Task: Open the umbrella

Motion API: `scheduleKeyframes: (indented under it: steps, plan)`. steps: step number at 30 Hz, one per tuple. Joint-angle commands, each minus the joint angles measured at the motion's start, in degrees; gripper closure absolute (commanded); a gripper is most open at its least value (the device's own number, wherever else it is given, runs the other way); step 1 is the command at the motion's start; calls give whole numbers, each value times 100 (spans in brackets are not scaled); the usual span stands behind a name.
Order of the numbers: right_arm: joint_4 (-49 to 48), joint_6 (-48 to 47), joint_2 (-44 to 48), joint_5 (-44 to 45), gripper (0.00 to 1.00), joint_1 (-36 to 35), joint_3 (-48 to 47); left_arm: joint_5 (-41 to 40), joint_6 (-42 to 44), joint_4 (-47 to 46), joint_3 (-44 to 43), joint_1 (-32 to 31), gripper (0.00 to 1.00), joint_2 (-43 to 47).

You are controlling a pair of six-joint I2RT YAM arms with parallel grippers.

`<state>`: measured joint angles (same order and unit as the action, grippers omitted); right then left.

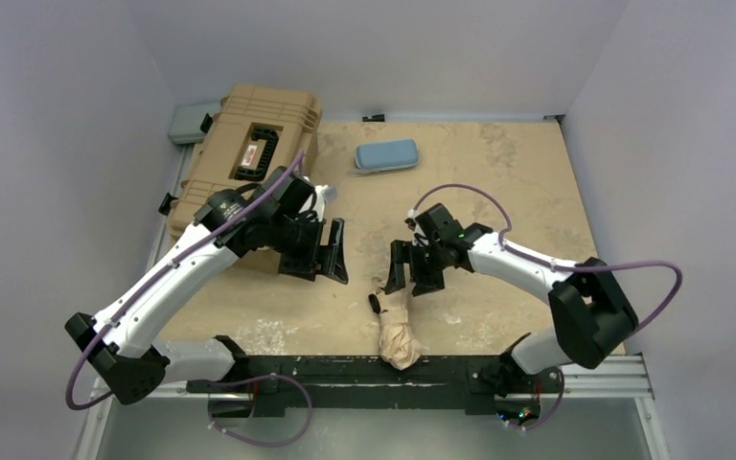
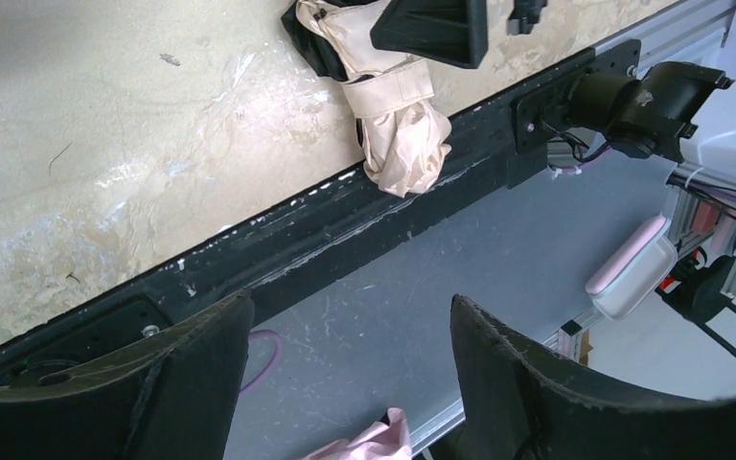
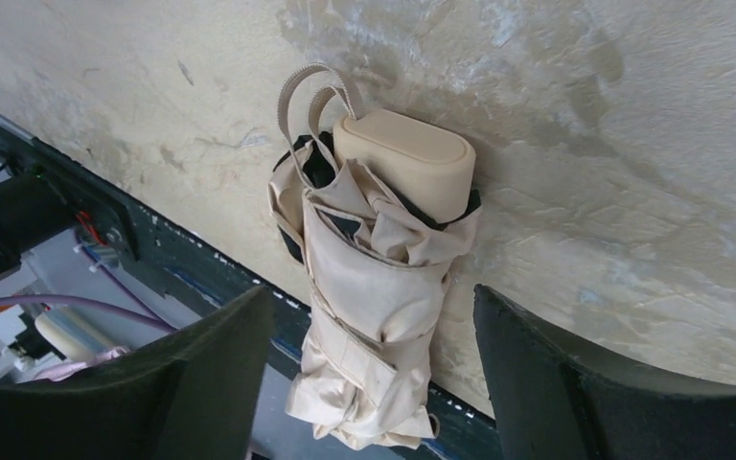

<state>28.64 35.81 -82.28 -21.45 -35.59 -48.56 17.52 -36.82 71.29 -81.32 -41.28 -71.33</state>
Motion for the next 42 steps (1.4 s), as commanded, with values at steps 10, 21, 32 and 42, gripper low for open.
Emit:
scheduleKeyframes:
  steps: [10,21,32,42]
  plan:
    - [-269,-410,-931,140,72,-299,-361,-191,-103,-124,251,-17,26,413]
    - [1659,-510,-465,693,100,-274,-2655,-501,-329,-28,176,-4,12,859]
    - [1219,880,307,728,100,-145,-3657,-680,-500,-643,-406,29,0,1130]
    - [465,1580,767,452,100,-67,-3855,50,-373,-1535,-776,688,0,1468]
